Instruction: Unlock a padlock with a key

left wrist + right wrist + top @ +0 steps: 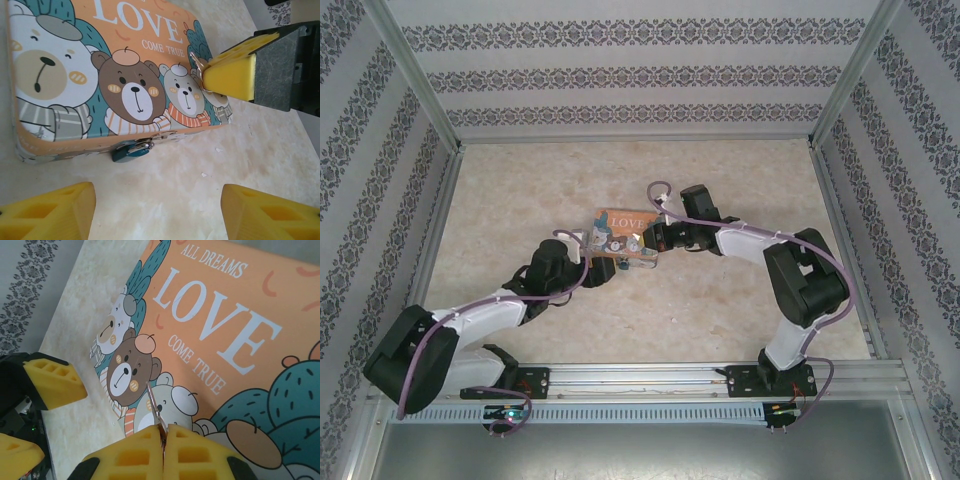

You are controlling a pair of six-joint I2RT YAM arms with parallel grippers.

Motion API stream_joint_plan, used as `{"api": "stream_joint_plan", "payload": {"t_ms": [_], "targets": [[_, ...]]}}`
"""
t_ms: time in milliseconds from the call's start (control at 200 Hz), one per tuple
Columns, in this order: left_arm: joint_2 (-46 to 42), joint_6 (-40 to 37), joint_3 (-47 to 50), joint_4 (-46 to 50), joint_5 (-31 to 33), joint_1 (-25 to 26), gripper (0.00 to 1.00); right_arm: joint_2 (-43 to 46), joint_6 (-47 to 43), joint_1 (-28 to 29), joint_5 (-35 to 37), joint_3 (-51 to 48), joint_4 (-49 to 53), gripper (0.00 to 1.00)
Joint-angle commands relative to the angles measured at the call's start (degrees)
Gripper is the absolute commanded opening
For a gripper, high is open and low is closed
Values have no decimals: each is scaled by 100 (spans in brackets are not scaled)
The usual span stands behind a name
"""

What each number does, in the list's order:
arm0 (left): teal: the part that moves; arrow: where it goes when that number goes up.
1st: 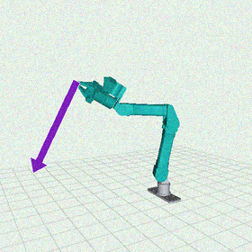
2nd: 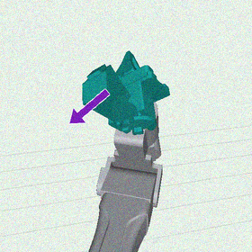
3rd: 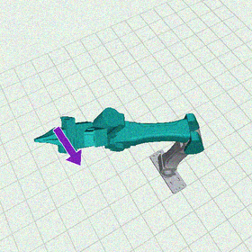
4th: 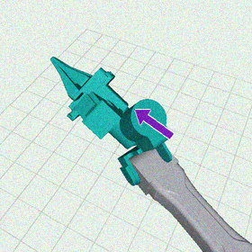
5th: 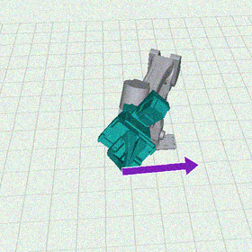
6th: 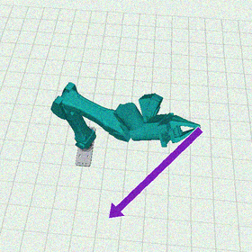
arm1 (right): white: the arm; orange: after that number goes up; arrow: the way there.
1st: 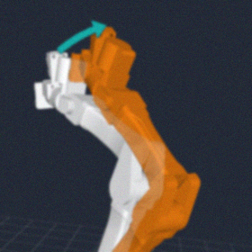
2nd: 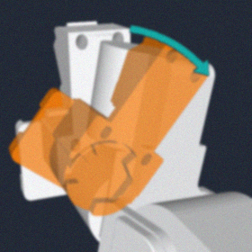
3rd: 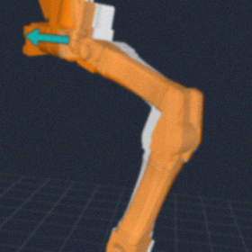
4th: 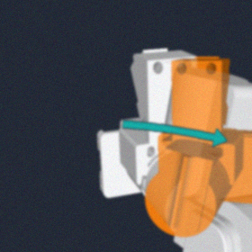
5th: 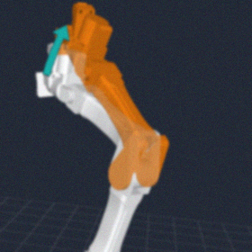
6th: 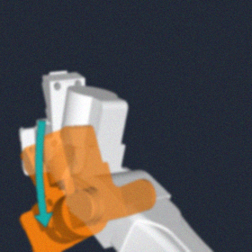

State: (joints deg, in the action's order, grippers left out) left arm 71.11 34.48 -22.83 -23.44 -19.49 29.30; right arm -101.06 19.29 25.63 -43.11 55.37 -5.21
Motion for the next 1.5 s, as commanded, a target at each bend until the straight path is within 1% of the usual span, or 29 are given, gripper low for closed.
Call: {"api": "stream_joint_plan", "payload": {"t_ms": [0, 220, 360, 680, 884, 1069, 1329, 1494], "targets": [[167, -139, 43, -451, -119, 68, 67, -347, -92, 64, -2, 16, 126, 0], [640, -144, -22, -637, -174, 76, 63, -432, -29, 170, 38, 35, 134, 0], [992, -143, -93, -778, -187, 108, 63, -398, -29, 179, 109, 22, 187, 0], [1751, -104, -187, -1417, 253, 319, 63, -344, -30, 188, 248, 8, 257, 0], [2155, 43, -186, -1944, 545, 366, 62, -340, -39, 197, 286, 10, 275, 0], [2514, 163, -376, -2146, 535, 409, 58, -332, -56, 197, 308, 37, 302, 0], [2866, 381, -645, -2255, 485, 554, 50, -316, -83, 189, 347, 35, 337, 0], [2982, 510, -715, -2318, 632, 638, 47, -318, -83, 188, 356, 30, 345, 0]]}}
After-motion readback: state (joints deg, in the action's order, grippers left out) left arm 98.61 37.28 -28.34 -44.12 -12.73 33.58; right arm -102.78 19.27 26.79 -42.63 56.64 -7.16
